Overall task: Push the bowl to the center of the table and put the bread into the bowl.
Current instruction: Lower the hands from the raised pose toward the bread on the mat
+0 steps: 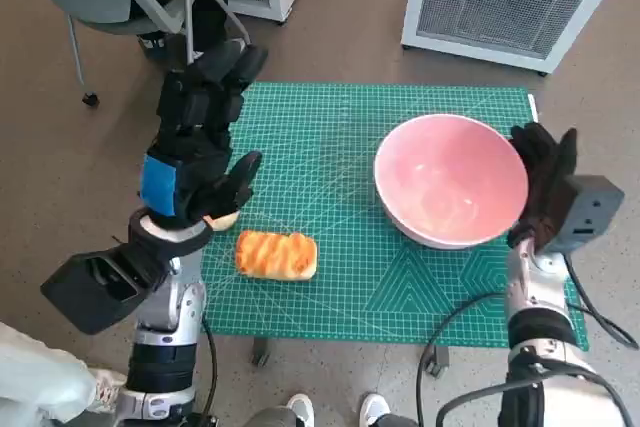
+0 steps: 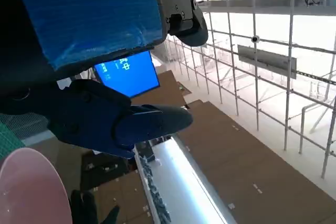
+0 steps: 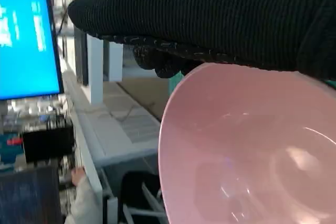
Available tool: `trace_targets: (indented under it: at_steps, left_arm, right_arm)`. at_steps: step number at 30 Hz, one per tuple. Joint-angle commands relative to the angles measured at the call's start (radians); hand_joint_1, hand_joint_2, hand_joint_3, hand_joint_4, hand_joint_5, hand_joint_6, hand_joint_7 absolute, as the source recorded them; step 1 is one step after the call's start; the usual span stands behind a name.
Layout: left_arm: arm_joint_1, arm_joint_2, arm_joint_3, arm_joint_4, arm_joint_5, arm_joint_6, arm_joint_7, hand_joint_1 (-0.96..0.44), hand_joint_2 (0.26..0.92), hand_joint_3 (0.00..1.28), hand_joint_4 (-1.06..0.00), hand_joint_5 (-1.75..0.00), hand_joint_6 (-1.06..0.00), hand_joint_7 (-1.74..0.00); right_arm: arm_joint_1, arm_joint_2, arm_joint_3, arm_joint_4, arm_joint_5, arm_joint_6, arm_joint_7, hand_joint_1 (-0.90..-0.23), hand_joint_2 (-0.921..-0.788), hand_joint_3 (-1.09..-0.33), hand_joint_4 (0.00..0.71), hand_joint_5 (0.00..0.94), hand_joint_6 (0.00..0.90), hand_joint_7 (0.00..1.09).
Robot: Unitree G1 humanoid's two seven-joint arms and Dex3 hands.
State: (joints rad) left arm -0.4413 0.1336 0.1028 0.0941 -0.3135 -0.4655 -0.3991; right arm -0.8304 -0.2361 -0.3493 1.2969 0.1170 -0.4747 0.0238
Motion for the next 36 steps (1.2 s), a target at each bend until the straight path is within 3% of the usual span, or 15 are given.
trace_targets:
  at_steps: [1,14,26,33,36]
  left_arm:
    - [0.012,0.009,0.005,-0.025,0.015,0.009,0.013,-0.45,0.921,0.41,0.0,-0.58,0.0,-0.76]
    - [0.027,0.016,0.002,-0.048,0.024,0.019,0.033,-0.45,0.921,0.41,0.0,-0.58,0.0,-0.76]
    - [0.05,0.032,-0.009,-0.072,0.054,0.044,0.033,-0.43,0.919,0.41,0.0,-0.61,0.0,-0.77]
    - [0.095,0.128,-0.03,-0.151,0.119,0.176,0.001,-0.37,0.9,0.39,0.0,-0.6,0.0,-0.77]
    - [0.107,0.192,-0.037,-0.188,0.159,0.24,-0.024,-0.34,0.901,0.35,-0.04,-0.52,0.0,-0.78]
  right_arm:
    - [-0.014,0.026,-0.006,0.017,0.01,0.03,0.014,-0.488,-0.921,-0.825,0.25,0.003,0.092,0.44]
    - [-0.068,0.081,-0.002,0.022,0.004,0.056,0.019,-0.472,-0.921,-0.828,0.261,0.006,0.086,0.48]
    - [-0.11,0.106,-0.006,0.03,0.005,0.091,0.023,-0.467,-0.921,-0.828,0.251,0.001,0.067,0.48]
    - [-0.135,0.094,-0.005,0.025,0.003,0.097,0.027,-0.471,-0.921,-0.827,0.247,0.0,0.065,0.49]
    - [-0.146,0.088,-0.005,0.017,0.004,0.084,0.03,-0.466,-0.921,-0.828,0.248,0.001,0.064,0.49]
